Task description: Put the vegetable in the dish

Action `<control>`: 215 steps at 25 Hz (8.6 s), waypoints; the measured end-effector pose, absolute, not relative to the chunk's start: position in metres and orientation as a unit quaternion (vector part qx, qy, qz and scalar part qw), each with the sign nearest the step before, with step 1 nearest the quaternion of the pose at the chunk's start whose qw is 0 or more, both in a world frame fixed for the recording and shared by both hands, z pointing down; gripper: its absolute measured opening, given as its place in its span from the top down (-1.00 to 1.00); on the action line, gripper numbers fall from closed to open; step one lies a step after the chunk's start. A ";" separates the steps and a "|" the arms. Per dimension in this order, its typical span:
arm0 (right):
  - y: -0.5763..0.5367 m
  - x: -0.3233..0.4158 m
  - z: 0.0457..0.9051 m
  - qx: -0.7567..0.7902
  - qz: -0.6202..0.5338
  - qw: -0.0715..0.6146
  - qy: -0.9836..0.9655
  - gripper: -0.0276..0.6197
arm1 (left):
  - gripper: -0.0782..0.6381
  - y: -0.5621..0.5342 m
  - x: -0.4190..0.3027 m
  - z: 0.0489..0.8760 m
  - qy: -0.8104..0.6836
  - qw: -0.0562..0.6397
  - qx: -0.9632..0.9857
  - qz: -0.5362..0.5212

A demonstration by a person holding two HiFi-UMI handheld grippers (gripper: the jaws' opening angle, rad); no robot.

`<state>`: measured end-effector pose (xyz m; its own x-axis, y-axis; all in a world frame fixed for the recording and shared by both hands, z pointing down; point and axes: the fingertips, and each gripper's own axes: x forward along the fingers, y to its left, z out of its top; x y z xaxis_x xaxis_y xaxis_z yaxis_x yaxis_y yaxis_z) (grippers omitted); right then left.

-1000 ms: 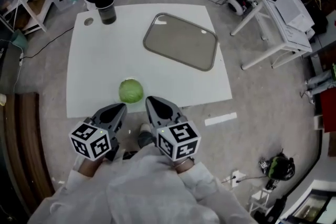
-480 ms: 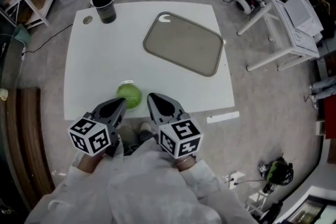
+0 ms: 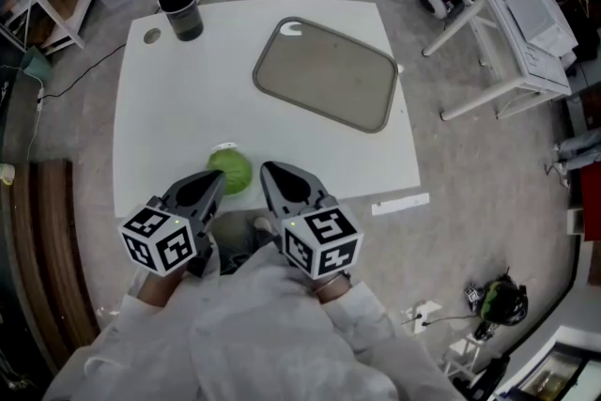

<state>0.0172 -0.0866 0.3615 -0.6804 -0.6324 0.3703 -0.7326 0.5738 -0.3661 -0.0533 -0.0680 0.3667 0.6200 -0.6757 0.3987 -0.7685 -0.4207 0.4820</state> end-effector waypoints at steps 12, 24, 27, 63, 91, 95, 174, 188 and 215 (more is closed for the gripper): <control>-0.083 -0.002 0.372 0.390 0.269 0.117 -0.873 0.87 | 0.76 -0.071 -0.079 0.376 -0.426 0.347 0.832 0.079; -0.073 -0.008 0.390 0.408 0.306 0.130 -0.850 0.87 | 0.76 -0.068 -0.100 0.390 -0.423 0.380 0.818 0.092; -0.071 -0.006 0.396 0.411 0.315 0.136 -0.845 0.87 | 0.76 -0.070 -0.103 0.398 -0.426 0.390 0.810 0.099; -0.060 0.005 0.474 0.427 0.387 0.175 -0.799 0.87 | 0.76 -0.061 -0.116 0.480 -0.432 0.465 0.764 0.119; -0.066 0.011 0.496 0.452 0.395 0.191 -0.776 0.66 | 0.63 -0.058 -0.130 0.504 -0.473 0.484 0.722 0.143; -0.067 0.010 0.497 0.452 0.396 0.192 -0.776 0.61 | 0.52 -0.059 -0.130 0.506 -0.470 0.486 0.722 0.147; -0.060 0.003 0.521 0.487 0.490 0.156 -0.706 0.68 | 0.63 -0.053 -0.126 0.516 -0.463 0.569 0.674 0.085; -0.060 0.004 0.519 0.490 0.470 0.179 -0.712 0.69 | 0.64 -0.053 -0.124 0.514 -0.452 0.556 0.690 0.102; -0.064 0.004 0.498 0.510 0.439 0.148 -0.724 0.70 | 0.63 -0.059 -0.123 0.493 -0.453 0.494 0.735 0.102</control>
